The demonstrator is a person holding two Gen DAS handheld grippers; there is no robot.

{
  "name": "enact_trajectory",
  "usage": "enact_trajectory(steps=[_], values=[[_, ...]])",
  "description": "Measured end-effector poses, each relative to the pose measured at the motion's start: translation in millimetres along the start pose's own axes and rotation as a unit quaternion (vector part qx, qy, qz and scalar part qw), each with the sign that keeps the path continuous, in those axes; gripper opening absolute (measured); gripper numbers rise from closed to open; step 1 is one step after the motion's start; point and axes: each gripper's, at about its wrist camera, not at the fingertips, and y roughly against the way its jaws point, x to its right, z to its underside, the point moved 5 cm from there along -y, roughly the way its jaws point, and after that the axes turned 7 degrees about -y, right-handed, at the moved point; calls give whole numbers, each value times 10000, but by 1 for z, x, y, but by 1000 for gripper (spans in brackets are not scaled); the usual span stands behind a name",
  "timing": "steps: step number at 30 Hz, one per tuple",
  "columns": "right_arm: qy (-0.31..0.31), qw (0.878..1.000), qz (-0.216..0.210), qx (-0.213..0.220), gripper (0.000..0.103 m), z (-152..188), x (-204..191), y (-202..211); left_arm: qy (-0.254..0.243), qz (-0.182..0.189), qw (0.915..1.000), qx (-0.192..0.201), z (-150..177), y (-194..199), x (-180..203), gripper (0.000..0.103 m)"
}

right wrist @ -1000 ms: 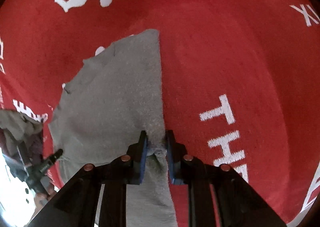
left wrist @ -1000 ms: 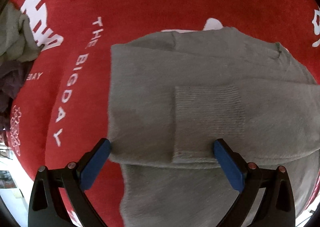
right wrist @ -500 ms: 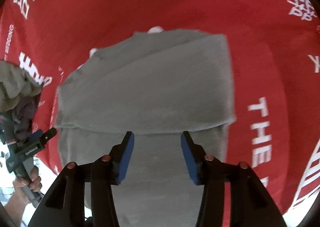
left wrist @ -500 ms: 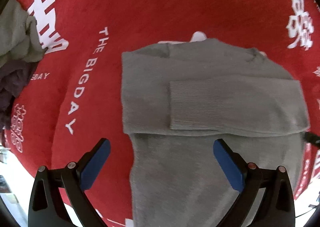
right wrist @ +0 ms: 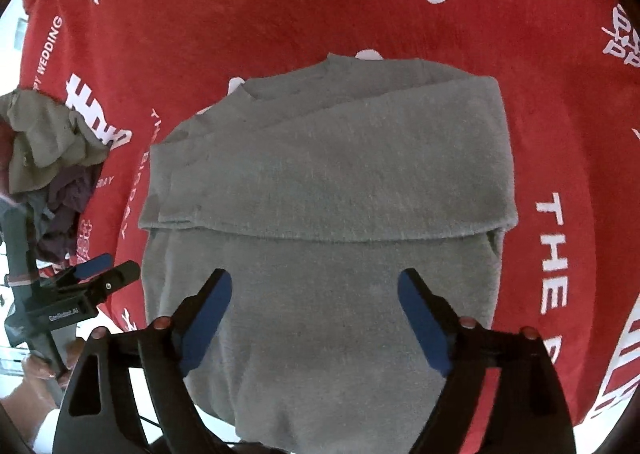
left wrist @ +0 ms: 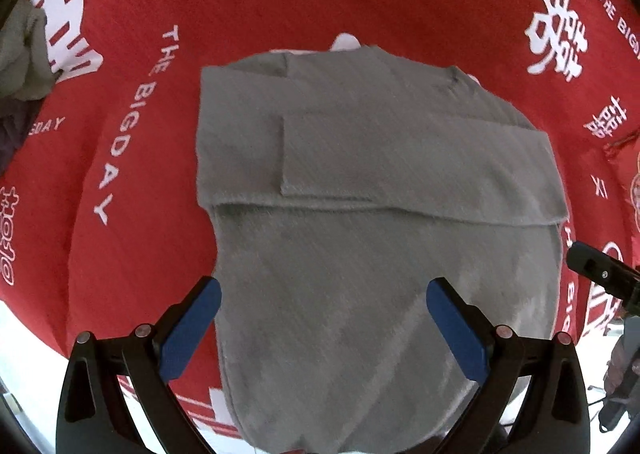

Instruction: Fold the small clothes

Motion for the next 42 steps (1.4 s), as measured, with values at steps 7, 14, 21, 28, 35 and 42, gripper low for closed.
enact_trajectory(steps=[7, 14, 21, 28, 35, 42], values=[[-286, 9988, -26, -408, 88, 24, 14, 3, 6, -24, 9996, -281, 14, -4, 16, 103], [-633, 9956, 3, -697, 88, 39, 38, -1, -164, 91, 9980, -601, 19, -14, 43, 103], [-741, 9938, -56, -830, 88, 36, 55, 2, -268, -123, 9978, -587, 15, -12, 69, 103], [-470, 9939, -153, -983, 88, 29, 66, 8, 15, -200, 9982, -570, 24, -7, 93, 103], [-351, 9935, -135, -1077, 88, 28, 82, 12, 103, -208, 9978, -620, 40, -4, 112, 103], [-551, 9932, -130, -1022, 88, 41, 86, 14, -67, -253, 9980, -571, 54, -1, 108, 103]])
